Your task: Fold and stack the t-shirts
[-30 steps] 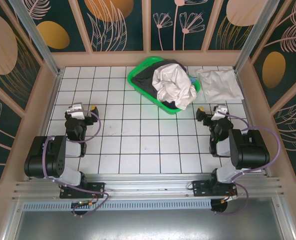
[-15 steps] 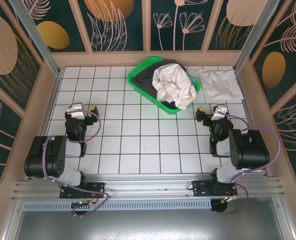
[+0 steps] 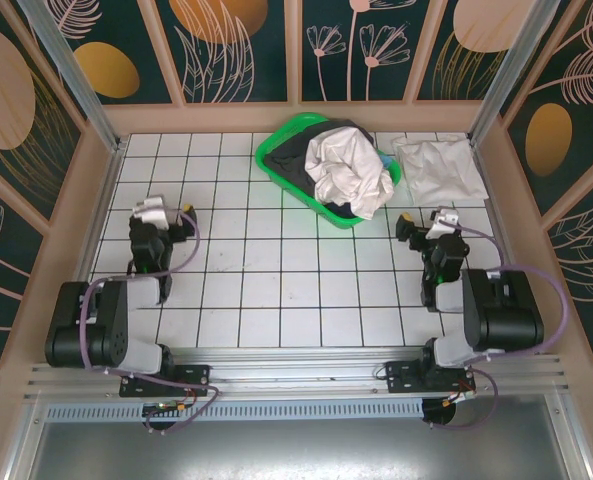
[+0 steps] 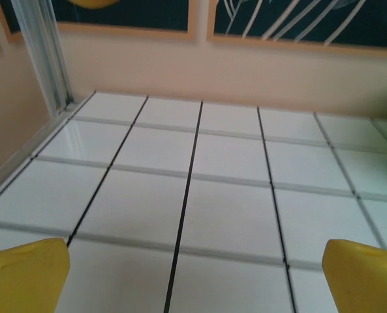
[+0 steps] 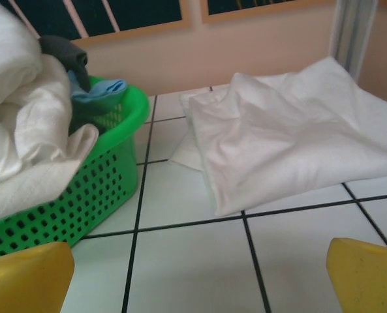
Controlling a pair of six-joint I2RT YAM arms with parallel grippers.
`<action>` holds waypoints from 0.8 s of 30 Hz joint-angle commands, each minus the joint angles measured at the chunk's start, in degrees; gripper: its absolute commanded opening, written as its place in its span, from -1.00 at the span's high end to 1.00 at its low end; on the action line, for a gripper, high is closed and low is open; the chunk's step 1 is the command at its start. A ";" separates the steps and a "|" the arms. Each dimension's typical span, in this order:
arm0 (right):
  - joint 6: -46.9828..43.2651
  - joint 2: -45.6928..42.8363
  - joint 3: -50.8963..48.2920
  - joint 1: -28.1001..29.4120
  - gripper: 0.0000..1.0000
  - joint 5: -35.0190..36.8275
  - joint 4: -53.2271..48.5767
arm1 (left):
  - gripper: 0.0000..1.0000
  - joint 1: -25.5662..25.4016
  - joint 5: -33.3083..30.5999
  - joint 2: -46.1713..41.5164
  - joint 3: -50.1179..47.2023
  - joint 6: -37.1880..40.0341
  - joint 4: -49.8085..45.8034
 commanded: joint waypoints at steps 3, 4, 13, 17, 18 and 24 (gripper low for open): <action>27.87 -13.65 11.09 -0.31 -0.98 14.42 -24.91 | -0.98 -0.34 7.73 -2.31 17.69 -18.23 -16.45; 30.48 -14.17 11.23 -2.37 -0.98 10.90 -27.69 | -0.98 -0.38 9.04 -0.14 20.26 -22.40 -17.93; 31.02 -10.06 16.32 3.84 -0.98 -7.07 -36.90 | -0.98 -8.61 7.12 31.96 61.57 -16.62 -40.87; 35.07 -4.72 16.66 6.26 -0.89 -10.90 -32.31 | -0.97 -11.02 14.86 44.23 76.82 -16.26 -43.96; 36.00 -3.13 17.00 6.62 -0.81 -12.07 -30.91 | -0.98 -11.46 15.98 46.92 80.25 -15.60 -45.43; 37.75 8.14 23.27 9.13 -0.46 -15.42 -28.70 | -0.70 -14.15 20.76 58.43 95.05 -9.48 -52.71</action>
